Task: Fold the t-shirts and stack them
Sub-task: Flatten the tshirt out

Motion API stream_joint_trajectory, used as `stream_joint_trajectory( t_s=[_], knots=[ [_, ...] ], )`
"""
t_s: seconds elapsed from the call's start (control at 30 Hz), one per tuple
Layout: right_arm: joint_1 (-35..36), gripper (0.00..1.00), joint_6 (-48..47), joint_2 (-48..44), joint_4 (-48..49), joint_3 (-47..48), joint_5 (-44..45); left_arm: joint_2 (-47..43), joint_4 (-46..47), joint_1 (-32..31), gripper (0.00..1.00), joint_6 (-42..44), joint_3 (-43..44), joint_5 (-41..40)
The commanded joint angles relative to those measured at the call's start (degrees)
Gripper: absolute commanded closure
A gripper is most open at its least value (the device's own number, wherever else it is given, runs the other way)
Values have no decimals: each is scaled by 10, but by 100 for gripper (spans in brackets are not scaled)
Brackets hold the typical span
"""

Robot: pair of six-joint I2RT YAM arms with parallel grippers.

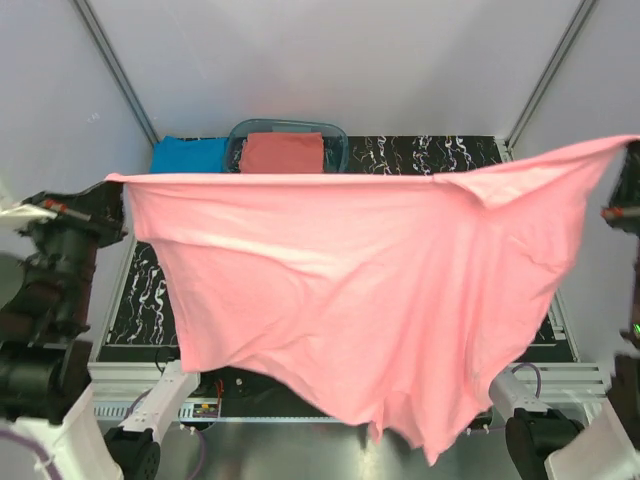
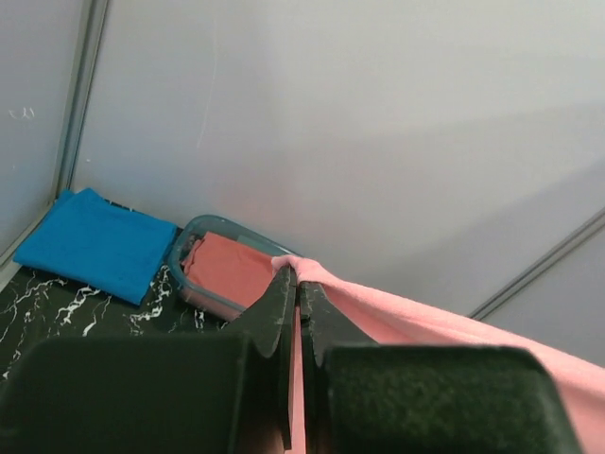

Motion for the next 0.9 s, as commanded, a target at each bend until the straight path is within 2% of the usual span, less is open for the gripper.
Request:
stream_joint_trajectory(
  t_s=[0.0, 0.07, 0.1, 0.17, 0.2, 0.33, 0.4, 0.57, 0.7, 0.87],
  knots=[
    [2, 100, 17, 48, 28, -114, 24, 49, 31, 0, 100, -3, -78, -32],
    [2, 100, 28, 37, 73, -192, 20, 56, 39, 0, 100, -8, -125, -34],
    [2, 100, 38, 35, 81, -256, 20, 61, 51, 0, 100, -11, -180, -36],
    [2, 100, 49, 27, 118, -325, 11, 62, 77, 0, 100, -13, -246, -41],
    [2, 100, 57, 24, 146, -395, 2, 65, 97, 0, 100, -12, -301, -49],
    [1, 100, 79, 19, 208, -548, -9, 84, 178, 1, 100, -1, -439, -74],
    [2, 100, 79, 40, 225, -604, -14, 124, 204, 1, 100, 8, -459, -94],
    [1, 100, 64, 143, 298, -648, -38, 256, 264, 2, 100, 30, -469, -116],
    [1, 100, 54, 236, 302, -594, -56, 392, 271, 8, 100, 46, -407, -128],
    [1, 100, 44, 339, 267, -506, -99, 463, 240, 16, 100, 59, -314, -126]
  ],
)
